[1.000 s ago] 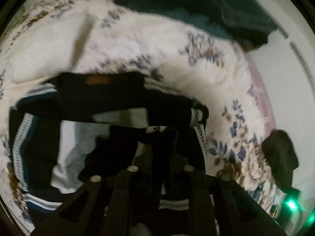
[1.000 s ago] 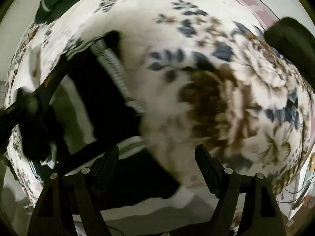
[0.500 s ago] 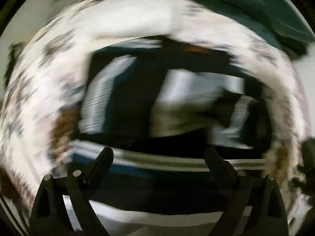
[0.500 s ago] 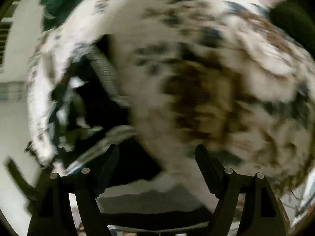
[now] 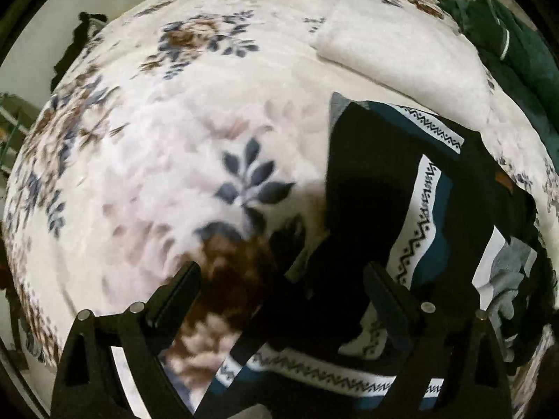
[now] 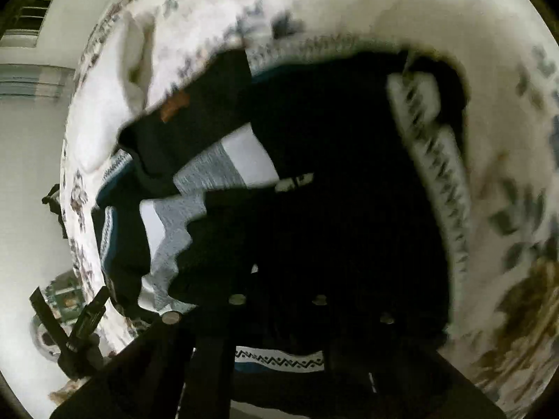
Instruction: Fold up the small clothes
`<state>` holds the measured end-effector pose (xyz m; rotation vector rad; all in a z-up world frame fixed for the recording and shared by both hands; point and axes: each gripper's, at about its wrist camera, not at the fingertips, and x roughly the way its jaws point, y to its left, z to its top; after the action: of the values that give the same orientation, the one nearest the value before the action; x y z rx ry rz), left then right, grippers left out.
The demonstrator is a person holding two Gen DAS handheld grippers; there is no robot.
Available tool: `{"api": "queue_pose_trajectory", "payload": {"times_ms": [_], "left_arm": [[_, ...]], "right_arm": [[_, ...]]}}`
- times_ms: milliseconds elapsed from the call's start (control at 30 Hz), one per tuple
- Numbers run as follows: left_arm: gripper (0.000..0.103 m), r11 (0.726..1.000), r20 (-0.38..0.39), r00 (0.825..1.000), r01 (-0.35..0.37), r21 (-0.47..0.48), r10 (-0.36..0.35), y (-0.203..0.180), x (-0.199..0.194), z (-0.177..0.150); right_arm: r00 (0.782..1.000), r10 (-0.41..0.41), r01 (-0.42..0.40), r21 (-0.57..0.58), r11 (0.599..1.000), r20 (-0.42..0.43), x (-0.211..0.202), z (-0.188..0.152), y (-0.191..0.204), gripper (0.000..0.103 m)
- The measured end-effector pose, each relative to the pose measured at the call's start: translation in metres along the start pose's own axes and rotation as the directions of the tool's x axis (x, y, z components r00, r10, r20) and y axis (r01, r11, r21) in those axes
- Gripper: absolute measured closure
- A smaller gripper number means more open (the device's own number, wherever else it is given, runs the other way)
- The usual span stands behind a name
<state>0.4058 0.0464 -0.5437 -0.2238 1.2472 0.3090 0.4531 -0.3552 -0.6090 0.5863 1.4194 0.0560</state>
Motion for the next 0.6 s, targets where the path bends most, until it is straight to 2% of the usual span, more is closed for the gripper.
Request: {"api": "queue_pose_trajectory", "payload": {"times_ms": [67, 100, 133, 167, 200, 233, 300, 367, 400, 433, 467, 500, 567, 600], "left_arm": [[0.009, 1.0, -0.004, 1.0, 0.011, 0.023, -0.011, -0.003, 0.005, 0.003], [0.009, 0.999, -0.008, 1.0, 0.015, 0.036, -0.015, -0.005, 0.008, 0.004], [0.009, 0.999, -0.013, 1.0, 0.025, 0.048, -0.025, -0.007, 0.011, 0.005], [0.009, 0.998, -0.017, 0.999, 0.028, 0.056, -0.027, -0.008, 0.013, 0.006], [0.009, 0.997, -0.021, 0.999, 0.029, 0.065, -0.028, -0.009, 0.015, 0.006], [0.009, 0.997, -0.026, 0.999, 0.038, 0.072, -0.036, -0.009, 0.017, 0.006], [0.008, 0.995, -0.03, 0.999, 0.044, 0.089, -0.041, -0.009, 0.019, 0.007], [0.009, 0.994, -0.029, 0.998, 0.052, 0.099, -0.049, -0.008, 0.018, 0.007], [0.008, 0.993, -0.027, 0.998, 0.055, 0.104, -0.052, -0.008, 0.017, 0.007], [0.008, 0.992, -0.023, 0.998, 0.056, 0.114, -0.054, -0.007, 0.015, 0.007], [0.009, 0.991, -0.018, 0.999, 0.053, 0.123, -0.052, -0.006, 0.014, 0.007], [0.009, 0.99, -0.012, 0.999, 0.048, 0.133, -0.047, -0.005, 0.013, 0.007], [0.009, 0.989, -0.003, 0.998, 0.059, 0.134, -0.059, -0.002, 0.006, 0.007], [0.009, 0.987, 0.004, 0.996, 0.085, 0.136, -0.086, -0.002, 0.0, 0.006]], "right_arm": [[0.995, -0.067, 0.063, 0.044, 0.997, 0.079, -0.021, 0.01, -0.018, 0.096], [0.993, -0.086, 0.077, 0.103, 0.992, 0.083, -0.025, 0.017, -0.035, 0.095], [0.995, -0.074, 0.065, 0.142, 0.988, 0.06, -0.022, 0.023, -0.046, 0.092], [0.997, -0.071, 0.066, 0.181, 0.981, 0.021, -0.019, 0.027, -0.057, 0.085], [0.995, -0.098, 0.096, 0.21, 0.973, -0.004, -0.021, 0.028, -0.066, 0.082], [0.994, -0.107, 0.102, 0.213, 0.972, 0.014, -0.028, 0.025, -0.069, 0.082], [0.995, -0.083, 0.068, 0.227, 0.972, 0.06, -0.044, 0.012, -0.071, 0.077], [0.997, 0.003, -0.024, 0.256, 0.966, 0.083, -0.052, -0.005, -0.07, 0.065], [0.994, 0.059, -0.081, 0.264, 0.961, 0.09, -0.052, -0.015, -0.065, 0.064], [0.992, 0.092, -0.11, 0.254, 0.961, 0.082, -0.047, -0.02, -0.06, 0.064], [0.994, 0.097, -0.107, 0.227, 0.968, 0.054, -0.037, -0.025, -0.053, 0.059], [0.997, 0.071, -0.073, 0.2, 0.977, 0.018, -0.029, -0.03, -0.051, 0.053], [0.999, -0.008, 0.017, 0.176, 0.984, -0.053, -0.011, -0.042, -0.051, 0.053], [0.995, -0.021, 0.039, 0.192, 0.981, -0.094, -0.01, -0.047, -0.053, 0.053]]}}
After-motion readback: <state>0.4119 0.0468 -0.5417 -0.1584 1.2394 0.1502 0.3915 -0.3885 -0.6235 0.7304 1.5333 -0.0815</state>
